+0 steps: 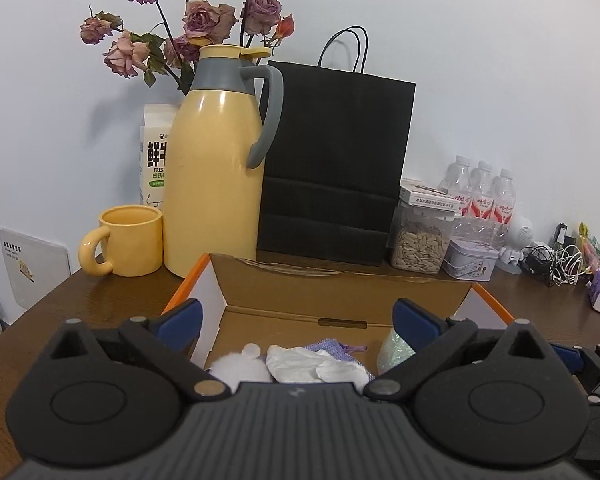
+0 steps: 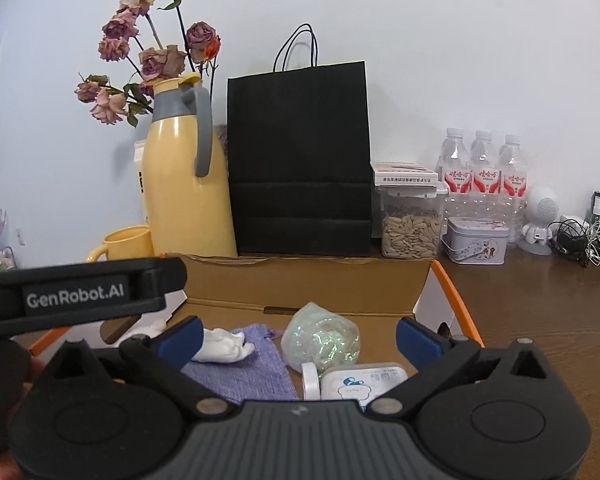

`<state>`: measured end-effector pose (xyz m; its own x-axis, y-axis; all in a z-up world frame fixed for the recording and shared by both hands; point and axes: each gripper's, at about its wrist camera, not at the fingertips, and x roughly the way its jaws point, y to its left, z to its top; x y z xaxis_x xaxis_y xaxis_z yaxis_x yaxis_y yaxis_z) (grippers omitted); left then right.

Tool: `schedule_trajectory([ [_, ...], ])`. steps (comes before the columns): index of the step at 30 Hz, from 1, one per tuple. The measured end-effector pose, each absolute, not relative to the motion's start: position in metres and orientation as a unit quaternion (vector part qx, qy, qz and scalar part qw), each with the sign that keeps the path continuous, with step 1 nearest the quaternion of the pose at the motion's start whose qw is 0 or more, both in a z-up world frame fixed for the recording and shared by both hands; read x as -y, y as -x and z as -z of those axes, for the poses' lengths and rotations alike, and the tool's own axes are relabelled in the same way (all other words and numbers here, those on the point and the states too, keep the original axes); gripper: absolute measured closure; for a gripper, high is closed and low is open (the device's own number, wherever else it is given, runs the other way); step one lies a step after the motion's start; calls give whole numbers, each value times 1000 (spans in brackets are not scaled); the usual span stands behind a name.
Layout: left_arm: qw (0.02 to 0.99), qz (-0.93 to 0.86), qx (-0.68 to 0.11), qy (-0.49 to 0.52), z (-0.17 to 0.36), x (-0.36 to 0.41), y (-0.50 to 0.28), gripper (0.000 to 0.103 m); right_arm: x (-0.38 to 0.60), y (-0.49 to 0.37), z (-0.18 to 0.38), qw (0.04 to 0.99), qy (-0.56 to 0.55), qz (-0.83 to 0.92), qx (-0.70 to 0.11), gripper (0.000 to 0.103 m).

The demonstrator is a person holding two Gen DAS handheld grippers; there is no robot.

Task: Organize objects
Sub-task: 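Carry the tissue into the box while the right gripper carries the tape roll there, then move the right gripper back to the table and grasp the navy blue zippered case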

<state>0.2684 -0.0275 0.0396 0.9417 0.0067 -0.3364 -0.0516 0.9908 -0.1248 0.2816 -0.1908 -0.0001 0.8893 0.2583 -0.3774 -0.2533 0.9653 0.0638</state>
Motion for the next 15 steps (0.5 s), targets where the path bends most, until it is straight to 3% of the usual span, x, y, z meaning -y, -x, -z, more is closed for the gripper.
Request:
schedule_trajectory([
  [15,987,-4,-149,56,-48,18,-219,0,202,-240,-8,978,17,-118,-173,0],
])
